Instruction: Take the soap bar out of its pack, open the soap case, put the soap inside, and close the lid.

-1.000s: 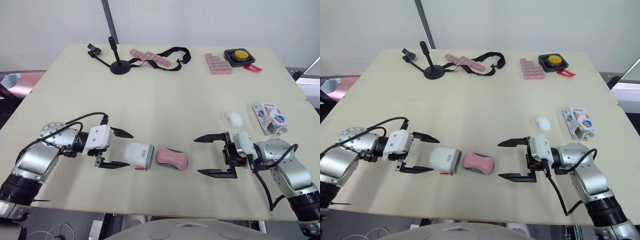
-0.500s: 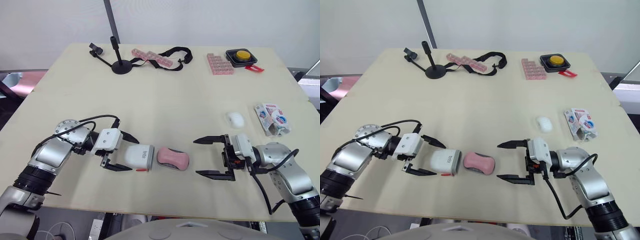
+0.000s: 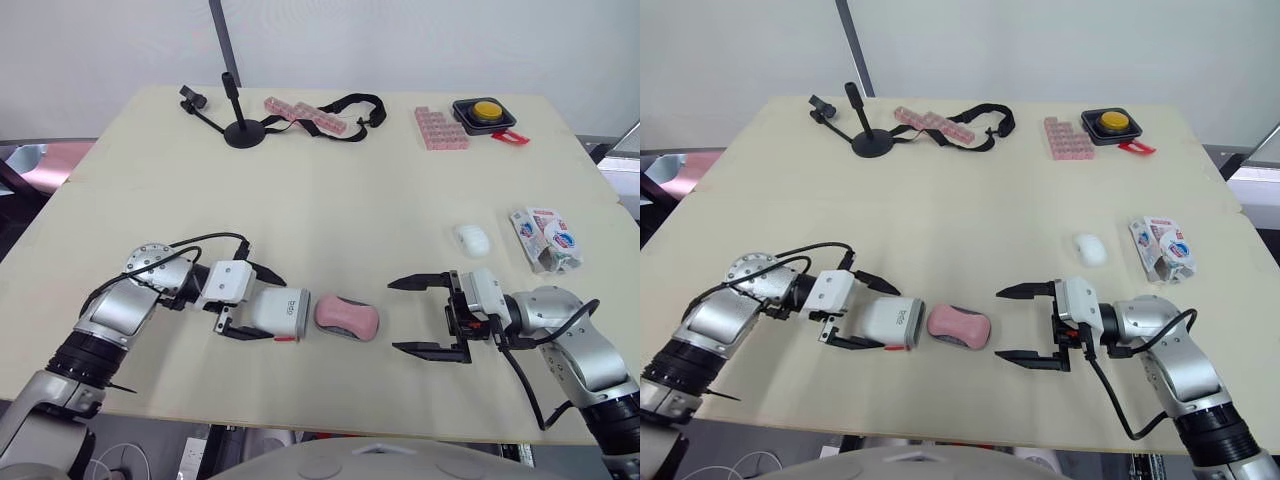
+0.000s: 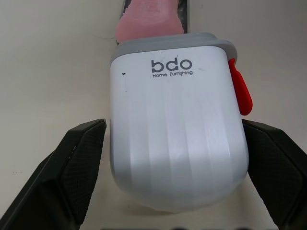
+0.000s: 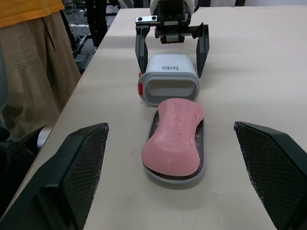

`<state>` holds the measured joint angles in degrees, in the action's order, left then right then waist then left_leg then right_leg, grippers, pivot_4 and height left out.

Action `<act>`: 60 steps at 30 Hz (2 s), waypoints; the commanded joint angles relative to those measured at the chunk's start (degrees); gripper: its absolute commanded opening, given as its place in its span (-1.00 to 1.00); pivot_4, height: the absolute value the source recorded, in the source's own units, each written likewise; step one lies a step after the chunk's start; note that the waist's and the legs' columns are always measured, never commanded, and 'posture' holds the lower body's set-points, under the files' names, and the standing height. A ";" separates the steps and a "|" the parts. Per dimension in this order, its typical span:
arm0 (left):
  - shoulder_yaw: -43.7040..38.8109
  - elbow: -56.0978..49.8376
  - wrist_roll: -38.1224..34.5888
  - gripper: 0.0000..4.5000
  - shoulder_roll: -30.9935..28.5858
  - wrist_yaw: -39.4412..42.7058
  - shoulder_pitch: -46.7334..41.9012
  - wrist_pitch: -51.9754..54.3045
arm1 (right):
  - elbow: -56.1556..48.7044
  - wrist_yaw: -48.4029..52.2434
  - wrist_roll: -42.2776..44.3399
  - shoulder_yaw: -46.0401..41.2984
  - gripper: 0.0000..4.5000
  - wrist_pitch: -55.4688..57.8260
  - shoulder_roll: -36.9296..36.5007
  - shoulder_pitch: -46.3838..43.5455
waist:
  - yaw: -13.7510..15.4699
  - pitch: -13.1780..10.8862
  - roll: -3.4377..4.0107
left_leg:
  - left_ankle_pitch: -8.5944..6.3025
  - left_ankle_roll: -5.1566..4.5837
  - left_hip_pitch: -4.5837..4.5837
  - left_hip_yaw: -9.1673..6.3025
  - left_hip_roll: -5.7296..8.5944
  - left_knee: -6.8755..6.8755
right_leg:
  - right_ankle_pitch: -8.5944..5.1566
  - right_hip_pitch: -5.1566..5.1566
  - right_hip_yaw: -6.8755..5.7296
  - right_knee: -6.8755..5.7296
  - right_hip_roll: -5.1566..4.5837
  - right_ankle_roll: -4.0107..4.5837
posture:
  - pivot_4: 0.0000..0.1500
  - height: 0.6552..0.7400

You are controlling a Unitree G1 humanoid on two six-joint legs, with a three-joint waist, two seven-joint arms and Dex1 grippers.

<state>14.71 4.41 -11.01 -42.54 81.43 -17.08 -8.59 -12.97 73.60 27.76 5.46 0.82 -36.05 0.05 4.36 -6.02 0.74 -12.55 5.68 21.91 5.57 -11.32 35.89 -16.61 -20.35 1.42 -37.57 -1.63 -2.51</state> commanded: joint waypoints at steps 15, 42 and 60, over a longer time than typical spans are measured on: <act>-0.27 0.42 0.37 0.54 0.30 -0.33 -0.54 -2.48 | -0.85 -1.70 0.72 -1.99 1.00 -0.17 0.10 0.78 | 0.04 0.00 0.00 | 0.00 0.00 0.00 0.00 0.00 0.01 | 0.00 0.00 0.02 0.00 0.00 0.00 | 1.00 0.97; -2.09 3.99 -0.58 0.54 -1.50 0.30 -2.73 -4.15 | -3.79 -5.40 -3.59 -2.75 1.00 6.74 -3.78 2.06 | 0.03 0.02 -0.01 | -0.09 -0.27 0.08 -0.08 0.02 0.09 | 0.00 -0.01 -0.11 -0.01 -0.03 0.02 | 1.00 0.97; -1.34 3.83 -1.54 0.54 -0.19 1.46 -3.78 -2.85 | -14.01 -19.38 -15.84 15.61 1.00 28.51 -0.56 -9.67 | 0.23 0.02 -0.01 | 0.01 -0.02 0.08 -0.08 0.03 0.04 | 0.00 -0.01 -0.09 0.00 0.00 0.01 | 1.00 0.97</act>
<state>14.22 8.23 -11.59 -42.64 82.44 -19.91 -11.61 -24.49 55.00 12.50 20.44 27.81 -36.56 -8.86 4.59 -6.01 0.72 -12.54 5.66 22.01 5.49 -11.29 35.93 -16.61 -20.37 1.33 -37.57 -1.64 -2.51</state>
